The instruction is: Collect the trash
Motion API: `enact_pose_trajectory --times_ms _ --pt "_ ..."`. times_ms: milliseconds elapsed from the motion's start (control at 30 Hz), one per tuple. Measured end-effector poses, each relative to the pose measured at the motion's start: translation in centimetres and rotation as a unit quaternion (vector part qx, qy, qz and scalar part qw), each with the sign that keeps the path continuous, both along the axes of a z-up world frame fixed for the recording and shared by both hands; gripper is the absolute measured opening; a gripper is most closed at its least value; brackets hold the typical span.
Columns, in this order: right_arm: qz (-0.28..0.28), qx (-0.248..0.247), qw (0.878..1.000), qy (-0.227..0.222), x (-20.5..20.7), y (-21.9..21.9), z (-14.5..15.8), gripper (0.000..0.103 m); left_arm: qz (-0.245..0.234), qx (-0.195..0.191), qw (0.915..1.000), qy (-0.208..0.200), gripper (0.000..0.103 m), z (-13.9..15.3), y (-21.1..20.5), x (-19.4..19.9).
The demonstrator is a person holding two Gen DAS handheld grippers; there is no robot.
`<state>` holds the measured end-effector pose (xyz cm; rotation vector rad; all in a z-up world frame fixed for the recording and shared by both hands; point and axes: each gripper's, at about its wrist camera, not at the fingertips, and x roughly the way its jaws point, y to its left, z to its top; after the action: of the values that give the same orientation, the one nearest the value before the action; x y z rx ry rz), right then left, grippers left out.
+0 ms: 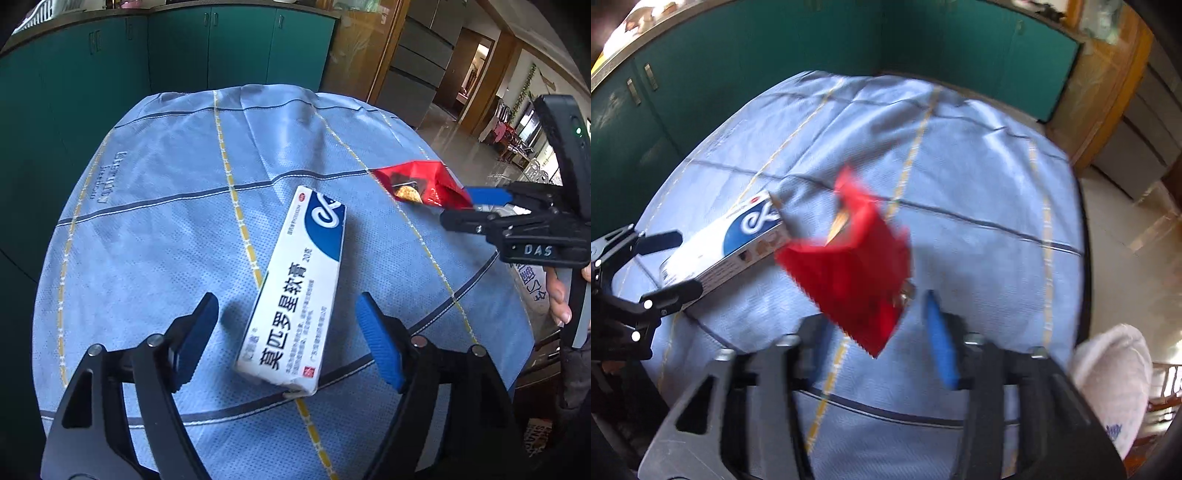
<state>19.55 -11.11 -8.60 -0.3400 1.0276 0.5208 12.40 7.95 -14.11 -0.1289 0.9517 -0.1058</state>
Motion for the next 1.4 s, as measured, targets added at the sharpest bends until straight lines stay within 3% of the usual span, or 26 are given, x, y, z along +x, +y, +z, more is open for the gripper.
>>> enact_pose_trajectory --times_ms 133,167,200,267,367,567,733,800,833,933,1067,1333,1400 --pt "-0.038 0.015 0.999 -0.017 0.8 -0.9 0.9 0.074 -0.001 0.014 0.9999 0.008 0.074 -0.6 -0.7 0.9" --pt "-0.049 0.021 0.998 -0.020 1.0 -1.0 1.0 0.075 -0.002 0.018 0.9998 0.009 0.062 -0.7 -1.0 0.9" --pt "-0.053 0.028 0.998 -0.019 1.2 -1.0 1.0 0.076 -0.001 0.027 0.9996 0.010 0.057 -0.8 -1.2 0.8" --pt "-0.051 0.045 0.998 -0.012 1.6 -0.8 0.9 0.079 0.000 0.040 0.9992 0.008 0.049 -0.7 -1.4 0.7" --pt "-0.045 0.053 0.998 -0.002 2.4 0.3 0.3 0.081 0.004 0.029 0.9995 0.008 0.040 -0.2 -1.1 0.1" --pt "-0.024 0.032 0.999 0.013 3.4 3.7 -1.9 0.081 0.002 0.035 0.9994 0.005 0.042 0.5 -1.4 -1.1" --pt "-0.003 0.004 1.000 0.024 3.1 5.3 -3.6 0.081 0.001 0.044 0.9990 -0.003 0.059 1.0 -1.7 -1.5" --pt "0.006 0.004 1.000 0.027 2.6 5.2 -3.9 0.066 0.003 0.046 0.9989 -0.007 0.066 1.1 -1.8 -1.5" --pt "0.008 0.000 1.000 0.019 2.2 5.1 -3.8 0.055 0.003 0.045 0.9989 -0.006 0.066 1.1 -1.7 -1.5" --pt "0.008 0.016 0.999 0.028 1.5 4.2 -3.5 0.049 0.006 0.039 0.9992 0.000 0.067 0.9 -1.6 -1.0" --pt "-0.014 0.018 1.000 0.007 0.0 2.0 -2.4 0.049 0.010 0.039 0.9991 0.015 0.068 0.1 -1.9 -0.1" --pt "-0.076 0.040 0.996 0.016 -3.0 -4.4 -1.6 0.051 0.001 0.048 0.9986 0.022 0.067 -0.3 -2.7 0.3" --pt "-0.086 0.041 0.995 0.018 -3.7 -5.2 -1.8 0.051 -0.003 0.045 0.9986 0.027 0.055 -0.5 -2.9 0.4"
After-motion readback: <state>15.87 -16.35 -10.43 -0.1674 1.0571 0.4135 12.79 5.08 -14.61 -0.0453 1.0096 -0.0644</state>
